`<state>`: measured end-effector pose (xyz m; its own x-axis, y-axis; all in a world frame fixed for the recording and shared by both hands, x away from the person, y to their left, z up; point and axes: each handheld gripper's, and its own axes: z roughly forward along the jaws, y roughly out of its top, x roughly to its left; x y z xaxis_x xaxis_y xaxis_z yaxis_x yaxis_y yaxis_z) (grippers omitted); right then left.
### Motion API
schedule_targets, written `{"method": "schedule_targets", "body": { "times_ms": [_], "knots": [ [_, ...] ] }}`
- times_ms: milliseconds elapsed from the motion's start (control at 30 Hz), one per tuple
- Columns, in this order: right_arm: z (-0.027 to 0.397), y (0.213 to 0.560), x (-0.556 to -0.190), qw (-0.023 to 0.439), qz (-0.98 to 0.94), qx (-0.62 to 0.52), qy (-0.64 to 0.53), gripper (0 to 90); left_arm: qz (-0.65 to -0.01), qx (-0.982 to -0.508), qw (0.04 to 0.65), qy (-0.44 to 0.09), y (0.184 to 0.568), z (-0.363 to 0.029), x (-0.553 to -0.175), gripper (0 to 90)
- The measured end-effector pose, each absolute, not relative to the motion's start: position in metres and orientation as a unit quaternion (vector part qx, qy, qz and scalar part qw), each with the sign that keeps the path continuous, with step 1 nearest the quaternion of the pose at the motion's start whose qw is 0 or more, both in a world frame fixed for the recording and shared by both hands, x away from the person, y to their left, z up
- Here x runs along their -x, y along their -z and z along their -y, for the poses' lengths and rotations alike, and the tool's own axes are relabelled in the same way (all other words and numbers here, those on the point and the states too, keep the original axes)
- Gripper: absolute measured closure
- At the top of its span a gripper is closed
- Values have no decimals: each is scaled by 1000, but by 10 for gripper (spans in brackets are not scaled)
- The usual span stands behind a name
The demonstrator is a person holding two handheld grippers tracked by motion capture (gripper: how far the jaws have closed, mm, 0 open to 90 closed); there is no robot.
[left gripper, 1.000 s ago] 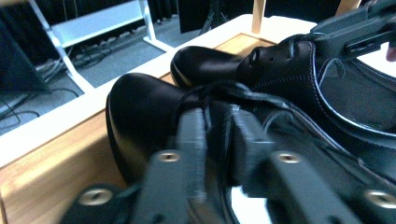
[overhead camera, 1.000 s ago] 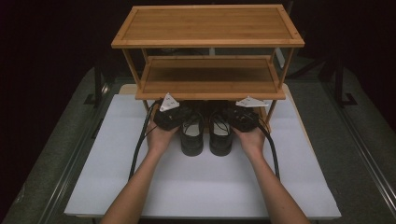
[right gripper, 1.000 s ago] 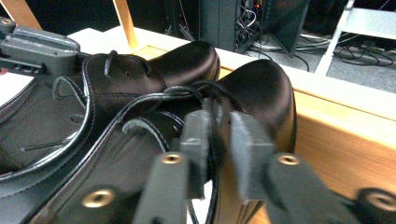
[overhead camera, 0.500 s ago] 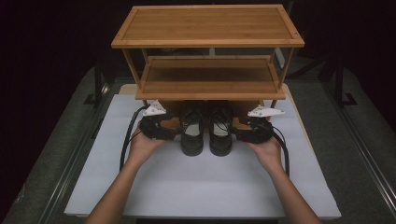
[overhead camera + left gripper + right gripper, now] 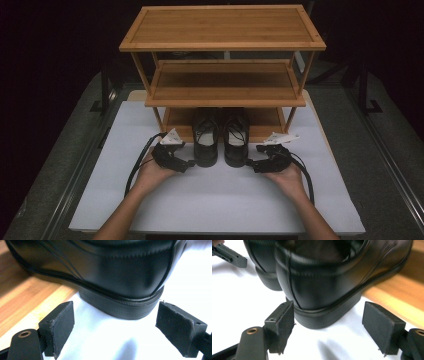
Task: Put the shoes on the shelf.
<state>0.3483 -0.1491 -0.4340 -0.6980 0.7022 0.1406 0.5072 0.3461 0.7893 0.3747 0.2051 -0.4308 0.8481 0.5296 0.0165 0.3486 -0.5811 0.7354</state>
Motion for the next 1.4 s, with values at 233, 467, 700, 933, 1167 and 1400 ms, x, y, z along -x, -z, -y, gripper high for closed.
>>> {"method": "schedule_targets", "body": {
  "times_ms": [233,467,700,933,1167,1400],
  "knots": [
    [134,450,-355,95,-830,-357,-419,251,-237,-890,375,-103,444,-193,-379,147],
    [124,454,-356,93,-831,-353,-420,242,-227,-896,367,-104,451,-183,-378,160],
    [120,455,-353,107,-829,-358,-416,239,-231,-895,361,-121,451,-175,-374,167],
    [114,455,-349,125,-824,-366,-414,240,-235,-897,352,-127,448,-171,-373,169],
    [114,452,-351,118,-825,-368,-412,244,-237,-891,365,-127,442,-173,-374,170],
    [119,442,-356,103,-819,-371,-425,244,-241,-886,382,-107,431,-177,-380,169]
  ]
}}
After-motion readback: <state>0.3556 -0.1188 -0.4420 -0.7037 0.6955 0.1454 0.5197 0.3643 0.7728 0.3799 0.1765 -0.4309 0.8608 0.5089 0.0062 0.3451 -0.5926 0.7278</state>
